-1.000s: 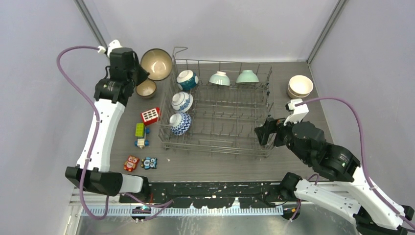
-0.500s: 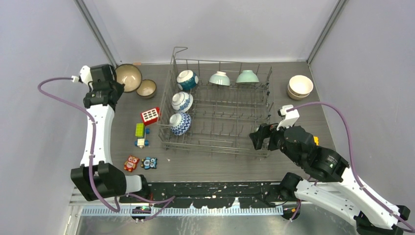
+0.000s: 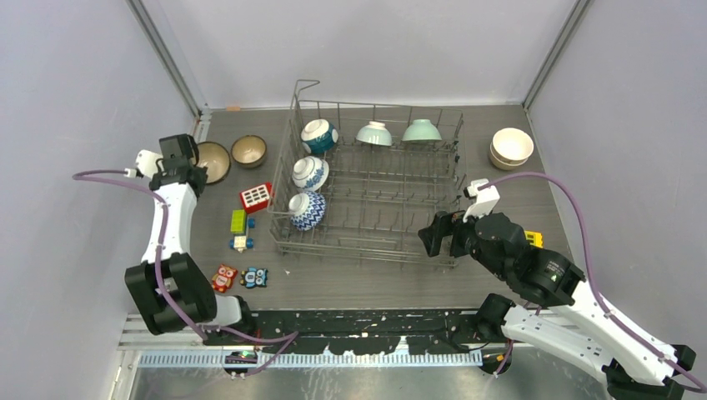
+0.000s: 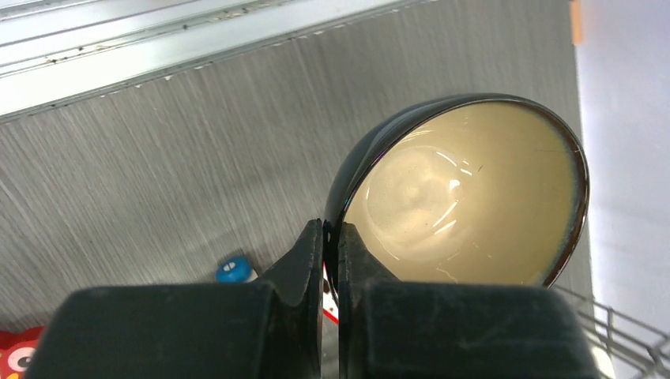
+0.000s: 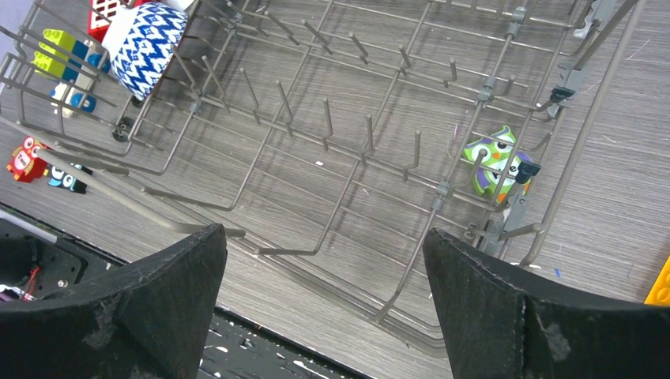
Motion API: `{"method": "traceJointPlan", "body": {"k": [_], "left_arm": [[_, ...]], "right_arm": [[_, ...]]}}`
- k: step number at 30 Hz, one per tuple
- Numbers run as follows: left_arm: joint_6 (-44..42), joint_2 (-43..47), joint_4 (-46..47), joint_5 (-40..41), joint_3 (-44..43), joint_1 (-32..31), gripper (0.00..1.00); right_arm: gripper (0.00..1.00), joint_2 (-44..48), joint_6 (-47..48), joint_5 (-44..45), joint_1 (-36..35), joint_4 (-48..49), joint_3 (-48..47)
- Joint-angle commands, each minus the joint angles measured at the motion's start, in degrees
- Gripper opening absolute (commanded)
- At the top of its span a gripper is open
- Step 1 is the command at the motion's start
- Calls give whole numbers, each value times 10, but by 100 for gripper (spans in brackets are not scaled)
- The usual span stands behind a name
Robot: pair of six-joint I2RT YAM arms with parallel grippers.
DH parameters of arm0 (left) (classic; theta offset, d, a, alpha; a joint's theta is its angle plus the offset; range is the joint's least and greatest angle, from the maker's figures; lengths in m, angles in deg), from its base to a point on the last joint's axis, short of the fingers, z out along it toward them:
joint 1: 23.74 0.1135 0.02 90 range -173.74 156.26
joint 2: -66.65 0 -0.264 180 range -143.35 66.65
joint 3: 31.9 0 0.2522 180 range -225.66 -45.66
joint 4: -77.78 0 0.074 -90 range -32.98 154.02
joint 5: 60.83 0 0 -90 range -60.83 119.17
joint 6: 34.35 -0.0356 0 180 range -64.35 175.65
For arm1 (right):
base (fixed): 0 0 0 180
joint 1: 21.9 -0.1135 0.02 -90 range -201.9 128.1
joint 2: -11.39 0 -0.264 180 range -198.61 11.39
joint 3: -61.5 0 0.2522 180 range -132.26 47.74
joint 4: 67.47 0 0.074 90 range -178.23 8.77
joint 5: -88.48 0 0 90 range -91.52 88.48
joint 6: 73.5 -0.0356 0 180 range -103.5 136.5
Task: Unload the bowls from the dish rack
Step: Place the bowl at the center of the board.
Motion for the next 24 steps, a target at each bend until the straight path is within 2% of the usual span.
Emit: {"method": "traceJointPlan", "body": {"k": [1,10,24], "left_arm": [[52,-23,86,4,3,27,0],[71,-110,109,-35,9,39,0],[72,-167,126,-40,5,39,0]], "right_arm": [[98,-6,-5,4,1,38,-2],[98,-25,-14,-3,2,43,1],[98,-45,-35,-11,2,63,12]]}}
